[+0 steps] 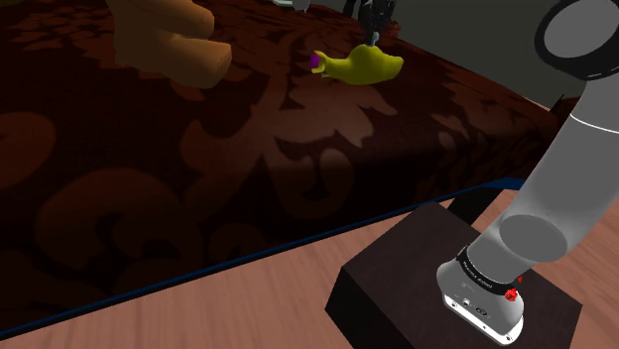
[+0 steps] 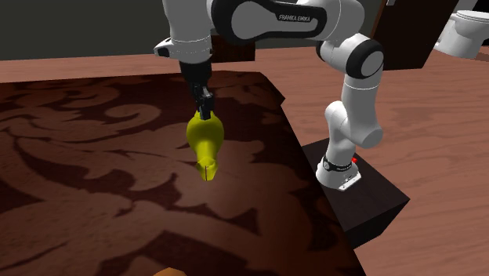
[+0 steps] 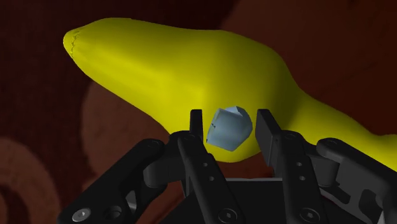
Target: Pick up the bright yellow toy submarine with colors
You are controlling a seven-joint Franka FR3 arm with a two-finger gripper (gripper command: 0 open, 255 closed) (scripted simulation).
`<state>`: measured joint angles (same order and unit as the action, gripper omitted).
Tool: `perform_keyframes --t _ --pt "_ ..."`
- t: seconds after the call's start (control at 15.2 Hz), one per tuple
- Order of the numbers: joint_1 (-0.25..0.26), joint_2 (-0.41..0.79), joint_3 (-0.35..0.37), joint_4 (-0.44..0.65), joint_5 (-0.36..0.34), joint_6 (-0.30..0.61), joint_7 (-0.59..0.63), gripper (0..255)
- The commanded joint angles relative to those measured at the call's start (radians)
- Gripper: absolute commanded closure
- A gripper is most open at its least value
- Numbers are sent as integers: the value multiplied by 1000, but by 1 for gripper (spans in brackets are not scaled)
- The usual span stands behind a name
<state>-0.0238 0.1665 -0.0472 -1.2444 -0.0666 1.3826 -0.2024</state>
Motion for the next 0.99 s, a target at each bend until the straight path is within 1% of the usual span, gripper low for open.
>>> perform_keyframes --t 0.0,0.26,0.53,0.66,0.73,0.79,0.92 --pt "-1 20 -1 56 0 -34 -3 255" --pt "-2 66 -1 180 1 -112 -9 255" --pt "-4 132 -3 340 3 -206 -17 255" --pt "-6 182 -4 450 4 -266 -22 255" --pt "-8 216 -4 522 5 -304 -26 255" --pt "-10 268 -5 627 6 -356 -30 255" --pt "-11 280 -6 649 7 -367 -31 255"
